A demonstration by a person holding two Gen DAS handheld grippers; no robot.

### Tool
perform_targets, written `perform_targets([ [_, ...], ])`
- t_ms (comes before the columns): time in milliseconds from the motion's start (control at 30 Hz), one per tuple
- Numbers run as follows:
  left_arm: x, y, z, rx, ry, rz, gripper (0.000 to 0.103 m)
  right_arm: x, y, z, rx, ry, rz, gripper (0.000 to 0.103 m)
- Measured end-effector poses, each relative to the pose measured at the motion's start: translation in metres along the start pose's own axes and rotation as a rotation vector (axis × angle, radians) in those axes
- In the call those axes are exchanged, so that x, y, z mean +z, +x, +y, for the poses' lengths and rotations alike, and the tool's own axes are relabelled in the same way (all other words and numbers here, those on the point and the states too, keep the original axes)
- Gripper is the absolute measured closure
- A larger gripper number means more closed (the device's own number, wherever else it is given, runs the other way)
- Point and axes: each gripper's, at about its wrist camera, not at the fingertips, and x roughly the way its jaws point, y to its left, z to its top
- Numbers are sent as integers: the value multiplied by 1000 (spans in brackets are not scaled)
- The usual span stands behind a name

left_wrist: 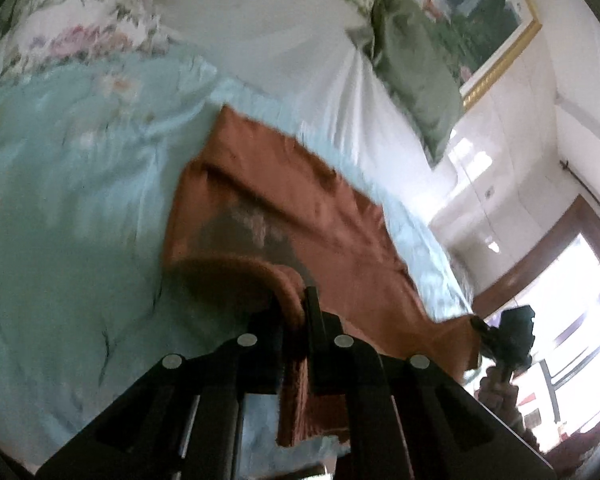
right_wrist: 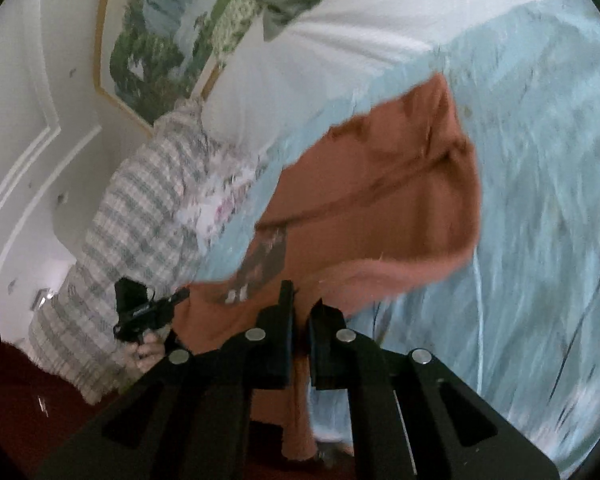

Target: Fold small clothes

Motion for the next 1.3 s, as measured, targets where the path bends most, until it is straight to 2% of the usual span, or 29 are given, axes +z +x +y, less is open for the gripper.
perform_targets([
  [133, 34, 20, -11, 47, 16, -65, 97, 37, 10, -9, -68, -27, -65, 96],
  [267, 75, 50, -19, 79, 33, -95, 97, 76, 27, -23, -133, -24, -100, 96],
  [433, 129, 93, -18, 128, 44, -132, 98, 123, 56, -47, -190, 9, -109, 96],
  [633, 173, 155, 2, 200, 41, -97, 98, 160, 91, -89, -290, 67, -74, 96],
  [800, 187, 207, 23, 268, 40, -44, 98, 179, 105, -127, -364, 117, -74, 96],
  [900, 187, 231, 38, 311, 32, -16, 98, 180, 117, -131, -390, 109, -28, 96],
  [1000, 184, 250, 56, 342, -7, 30, 97, 169, 134, -107, -306, 47, 40, 96],
  [1100, 177, 248, 62, 344, -27, 45, 96, 146, 155, -72, -192, -29, 144, 96],
  [1133, 174, 244, 61, 347, -23, 38, 93, 136, 163, -61, -160, -56, 186, 96],
  [1200, 167, 233, 54, 354, -12, 44, 79, 117, 178, -45, -120, -105, 271, 96],
  [1233, 161, 225, 49, 346, -6, 42, 67, 105, 186, -39, -118, -132, 318, 96],
  [1300, 149, 209, 35, 301, 20, 40, 63, 92, 198, -36, -163, -176, 376, 96],
])
